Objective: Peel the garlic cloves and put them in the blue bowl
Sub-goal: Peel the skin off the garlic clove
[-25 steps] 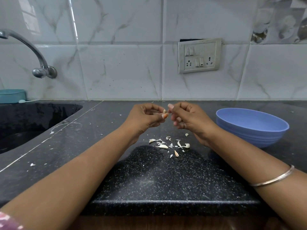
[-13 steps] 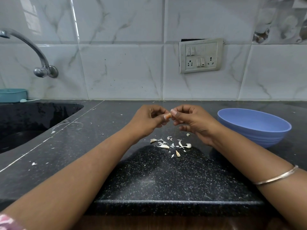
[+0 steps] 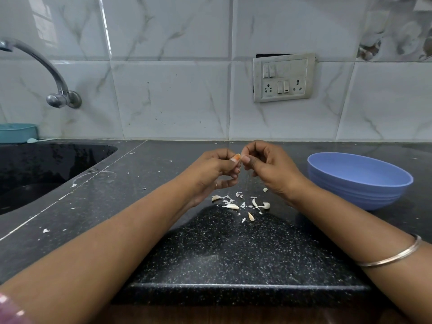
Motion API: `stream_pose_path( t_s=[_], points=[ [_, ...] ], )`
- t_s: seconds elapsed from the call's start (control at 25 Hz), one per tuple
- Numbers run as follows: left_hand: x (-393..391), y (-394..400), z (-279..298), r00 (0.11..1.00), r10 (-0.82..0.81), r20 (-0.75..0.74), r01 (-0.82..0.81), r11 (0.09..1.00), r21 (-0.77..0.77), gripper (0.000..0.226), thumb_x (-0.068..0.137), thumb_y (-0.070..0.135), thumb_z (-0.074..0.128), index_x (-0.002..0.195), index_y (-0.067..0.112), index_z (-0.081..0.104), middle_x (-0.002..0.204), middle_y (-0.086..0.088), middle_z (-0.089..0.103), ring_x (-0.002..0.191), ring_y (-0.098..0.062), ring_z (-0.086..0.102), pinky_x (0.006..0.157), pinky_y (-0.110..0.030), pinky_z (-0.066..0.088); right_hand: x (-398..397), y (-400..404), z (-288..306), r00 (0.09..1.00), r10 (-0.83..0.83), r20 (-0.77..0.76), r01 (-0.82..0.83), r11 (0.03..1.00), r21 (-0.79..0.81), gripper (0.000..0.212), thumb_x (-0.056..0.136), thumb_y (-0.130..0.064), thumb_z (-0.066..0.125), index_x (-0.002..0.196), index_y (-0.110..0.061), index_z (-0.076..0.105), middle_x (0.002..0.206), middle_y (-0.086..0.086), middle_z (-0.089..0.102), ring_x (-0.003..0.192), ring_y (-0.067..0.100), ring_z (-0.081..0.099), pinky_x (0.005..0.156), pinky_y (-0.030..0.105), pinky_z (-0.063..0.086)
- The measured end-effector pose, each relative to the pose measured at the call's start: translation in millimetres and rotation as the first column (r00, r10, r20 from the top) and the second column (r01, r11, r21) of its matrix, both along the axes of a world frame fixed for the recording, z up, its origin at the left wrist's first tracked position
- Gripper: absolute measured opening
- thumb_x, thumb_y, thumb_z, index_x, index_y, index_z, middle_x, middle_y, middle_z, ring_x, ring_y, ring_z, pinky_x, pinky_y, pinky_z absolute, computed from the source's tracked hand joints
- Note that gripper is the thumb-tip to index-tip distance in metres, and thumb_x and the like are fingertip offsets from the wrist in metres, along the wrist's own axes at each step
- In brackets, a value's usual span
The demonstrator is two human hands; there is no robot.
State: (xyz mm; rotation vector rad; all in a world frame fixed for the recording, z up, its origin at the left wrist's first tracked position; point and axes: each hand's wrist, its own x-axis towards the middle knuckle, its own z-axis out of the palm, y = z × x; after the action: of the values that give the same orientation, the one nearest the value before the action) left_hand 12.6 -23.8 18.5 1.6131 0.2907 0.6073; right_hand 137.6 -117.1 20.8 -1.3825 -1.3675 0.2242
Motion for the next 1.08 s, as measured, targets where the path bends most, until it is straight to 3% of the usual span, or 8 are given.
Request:
stream_pose_path(
  t_s=[0.08, 0.16, 0.32, 0.52, 0.6, 0.68, 0.92, 1.08],
  points=[
    [-0.3, 0.1, 0.3, 0.999, -0.034, 0.005, 0.035, 0.995, -0.095, 0.016, 0.094, 0.01, 0.052, 0.08, 0.013, 0.06, 0.067, 0.003, 0.056, 0.063, -0.007, 0.052, 0.068, -0.024, 0.051, -0.9, -0.2, 0.4, 1.0, -0.008, 0.029, 0.007, 1.0, 0.027, 0.019, 0.09, -0.003, 0.058, 0.078, -0.018, 0.058, 0.071, -0.002, 0.056, 0.068, 0.006, 0.052, 0.058, 0.015, 0.042],
    [0.2, 0.2, -0.7, 0.999, -0.034, 0.033, 0.037, 0.996, -0.079, 0.014, 0.094, 0.011, 0.052, 0.082, 0.013, 0.059, 0.067, 0.004, 0.056, 0.064, -0.007, 0.052, 0.068, -0.023, 0.052, -0.1, -0.2, -0.3, 1.0, -0.001, 0.003, 0.001, 1.0, 0.016, 0.016, 0.091, -0.007, 0.058, 0.08, -0.018, 0.058, 0.074, 0.0, 0.057, 0.069, 0.007, 0.053, 0.058, 0.016, 0.044],
    [2.9, 1.8, -4.6, 0.99, 0.098, 0.098, -0.12, 0.963, 0.24, 0.013, 0.094, 0.014, 0.055, 0.08, 0.013, 0.054, 0.072, -0.002, 0.054, 0.069, -0.012, 0.051, 0.073, -0.028, 0.048, 1.7, -0.7, -2.9, 0.956, 0.116, -0.271, -0.136, 0.989, -0.055, 0.011, 0.094, -0.017, 0.055, 0.084, -0.016, 0.059, 0.075, -0.001, 0.057, 0.069, 0.004, 0.055, 0.057, 0.017, 0.044],
    [2.4, 3.6, -2.0, 0.948, 0.266, 0.176, -0.314, 0.682, 0.661, 0.01, 0.091, 0.016, 0.059, 0.082, 0.016, 0.056, 0.067, 0.011, 0.053, 0.062, 0.0, 0.047, 0.062, -0.021, 0.038, -0.2, -3.8, 0.1, 0.841, 0.165, -0.515, -0.26, 0.959, -0.117, 0.016, 0.096, -0.021, 0.052, 0.084, -0.014, 0.06, 0.072, -0.005, 0.055, 0.066, 0.004, 0.056, 0.052, 0.016, 0.043],
    [0.9, 3.5, -2.4, 0.922, 0.313, 0.228, -0.365, 0.505, 0.782, 0.006, 0.09, 0.016, 0.059, 0.085, 0.013, 0.058, 0.073, 0.009, 0.057, 0.067, -0.005, 0.051, 0.063, -0.027, 0.043, -0.5, -4.7, 1.4, 0.806, 0.163, -0.569, -0.291, 0.946, -0.142, 0.016, 0.096, -0.021, 0.051, 0.084, -0.014, 0.058, 0.072, -0.004, 0.053, 0.065, 0.005, 0.056, 0.052, 0.017, 0.043],
    [0.3, 4.5, -3.1, 0.901, 0.341, 0.268, -0.398, 0.402, 0.825, 0.005, 0.089, 0.018, 0.059, 0.086, 0.013, 0.059, 0.079, 0.005, 0.062, 0.074, -0.015, 0.056, 0.068, -0.035, 0.048, 0.3, -5.2, 1.8, 0.781, 0.139, -0.608, -0.296, 0.941, -0.164, 0.018, 0.096, -0.021, 0.052, 0.081, -0.015, 0.06, 0.071, -0.004, 0.054, 0.064, 0.006, 0.056, 0.051, 0.017, 0.043],
    [1.1, 8.8, -3.0, 0.89, 0.399, 0.22, -0.376, 0.371, 0.849, 0.006, 0.087, 0.025, 0.062, 0.087, 0.019, 0.064, 0.083, 0.005, 0.067, 0.08, -0.016, 0.061, 0.074, -0.039, 0.051, 0.3, -4.2, 1.0, 0.779, 0.088, -0.621, -0.24, 0.956, -0.167, 0.014, 0.092, -0.015, 0.058, 0.099, -0.003, 0.062, 0.075, 0.003, 0.063, 0.069, 0.01, 0.063, 0.055, 0.014, 0.05],
    [2.0, 9.2, -3.0, 0.891, 0.412, 0.19, -0.353, 0.367, 0.861, 0.006, 0.087, 0.028, 0.062, 0.088, 0.021, 0.063, 0.083, 0.007, 0.067, 0.08, -0.014, 0.061, 0.072, -0.038, 0.051, -0.1, -4.2, 2.1, 0.792, 0.072, -0.606, -0.2, 0.969, -0.147, 0.006, 0.091, -0.01, 0.059, 0.095, -0.005, 0.06, 0.085, 0.008, 0.07, 0.073, 0.011, 0.064, 0.059, 0.015, 0.053]
  ],
)
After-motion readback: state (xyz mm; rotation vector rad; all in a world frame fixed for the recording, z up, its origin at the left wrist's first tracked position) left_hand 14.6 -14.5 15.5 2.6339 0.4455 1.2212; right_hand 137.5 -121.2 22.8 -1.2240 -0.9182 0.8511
